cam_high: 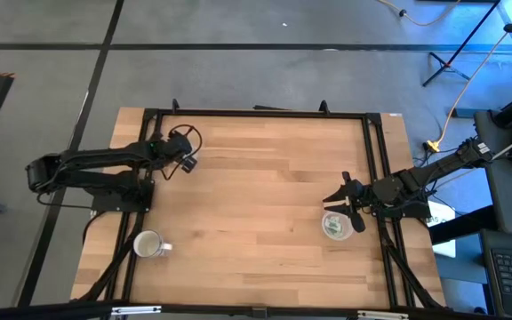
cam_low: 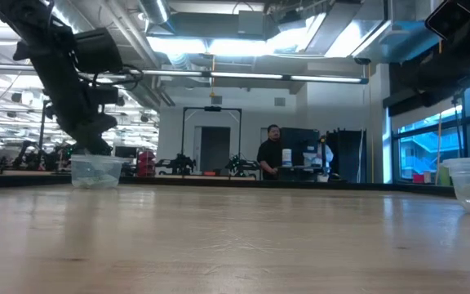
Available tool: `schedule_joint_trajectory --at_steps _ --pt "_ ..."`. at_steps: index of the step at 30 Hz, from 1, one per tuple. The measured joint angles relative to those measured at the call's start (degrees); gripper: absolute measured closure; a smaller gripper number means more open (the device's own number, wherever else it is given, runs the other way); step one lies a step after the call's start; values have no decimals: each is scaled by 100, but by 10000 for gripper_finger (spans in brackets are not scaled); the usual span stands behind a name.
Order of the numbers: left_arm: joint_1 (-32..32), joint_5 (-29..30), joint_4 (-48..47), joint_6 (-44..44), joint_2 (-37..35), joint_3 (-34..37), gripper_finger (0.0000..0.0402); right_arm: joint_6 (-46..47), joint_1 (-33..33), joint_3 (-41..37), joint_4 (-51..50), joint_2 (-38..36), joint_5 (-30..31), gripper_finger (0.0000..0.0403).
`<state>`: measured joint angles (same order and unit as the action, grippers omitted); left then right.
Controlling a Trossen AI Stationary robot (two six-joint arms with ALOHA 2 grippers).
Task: Pick and place Stevia / Truvia into bins
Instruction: Put the stevia packet into the square transparent container, then return to Home Position
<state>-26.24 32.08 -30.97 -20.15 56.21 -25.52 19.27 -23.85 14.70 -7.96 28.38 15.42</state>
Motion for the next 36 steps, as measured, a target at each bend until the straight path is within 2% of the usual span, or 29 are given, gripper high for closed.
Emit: schedule_joint_trajectory --at_steps 4,10,18,21,24,26,28,33,36 --pt "0 -237 187 280 4 0 396 0 1 0 -11 2 0 280" --pt "-5 -383 639 357 4 0 354 -9 1 0 -11 0 0 280" --pt "-48 -325 341 389 -115 -407 320 12 1 0 12 -7 -2 280" --pt "64 -497 578 496 -382 -709 321 150 2 0 334 -7 0 280" --pt "275 -880 1096 881 -786 -842 324 -49 89 2 1236 -9 -5 280" --pt "423 -1050 1493 1024 -1115 -852 324 -147 239 79 1697 -9 -2 280" --pt "540 -1082 1646 1087 -1454 -852 324 -155 447 293 1709 -9 -50 280" --pt "793 -1272 1549 1040 -2284 -852 325 -353 1231 878 645 -38 -590 280" --pt "979 -1374 1531 1039 -2599 -852 325 -628 1797 950 467 -106 -948 280"
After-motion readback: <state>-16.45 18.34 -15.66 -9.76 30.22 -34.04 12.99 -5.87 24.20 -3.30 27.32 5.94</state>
